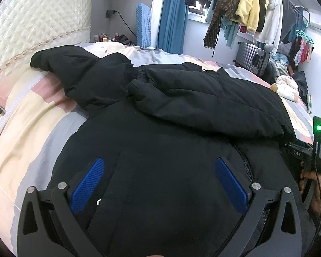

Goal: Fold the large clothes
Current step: 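Open the right tool to release the sleeve and withdraw it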

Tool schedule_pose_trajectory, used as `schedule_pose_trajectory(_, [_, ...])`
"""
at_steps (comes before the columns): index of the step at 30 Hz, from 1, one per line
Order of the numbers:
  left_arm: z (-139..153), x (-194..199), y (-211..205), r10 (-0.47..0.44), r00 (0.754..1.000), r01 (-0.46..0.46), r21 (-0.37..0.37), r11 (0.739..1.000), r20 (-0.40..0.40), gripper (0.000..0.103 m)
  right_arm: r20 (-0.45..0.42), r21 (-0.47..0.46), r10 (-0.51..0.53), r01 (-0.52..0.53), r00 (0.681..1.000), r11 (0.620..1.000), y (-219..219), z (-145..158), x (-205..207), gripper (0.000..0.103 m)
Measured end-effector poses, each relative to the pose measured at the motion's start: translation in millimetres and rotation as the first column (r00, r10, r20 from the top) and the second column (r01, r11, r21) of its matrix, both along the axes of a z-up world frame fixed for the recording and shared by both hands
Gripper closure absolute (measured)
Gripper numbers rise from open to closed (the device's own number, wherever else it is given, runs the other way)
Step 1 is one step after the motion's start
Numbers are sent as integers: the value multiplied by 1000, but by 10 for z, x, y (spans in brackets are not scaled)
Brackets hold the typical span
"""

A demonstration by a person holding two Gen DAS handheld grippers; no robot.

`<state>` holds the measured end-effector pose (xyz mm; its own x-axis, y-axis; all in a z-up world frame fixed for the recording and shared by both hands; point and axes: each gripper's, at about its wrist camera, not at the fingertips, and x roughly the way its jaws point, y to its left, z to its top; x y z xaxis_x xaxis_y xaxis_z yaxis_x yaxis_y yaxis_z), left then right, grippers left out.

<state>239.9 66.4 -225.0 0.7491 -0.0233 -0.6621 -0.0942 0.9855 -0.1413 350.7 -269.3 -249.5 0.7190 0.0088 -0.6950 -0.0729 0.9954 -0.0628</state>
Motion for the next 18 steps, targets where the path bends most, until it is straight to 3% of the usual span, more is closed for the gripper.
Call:
schedule_pose_trajectory(14, [4,11,-95,-6,1000,6,22,1000,8,0,87,106,-64,55,994,993,-225,126,115,21])
schedule_pose_trajectory(18, [76,-28,-106,-16,999,15,31,999,49,0,129,129,-102,85,986,988,-330,202,89,21])
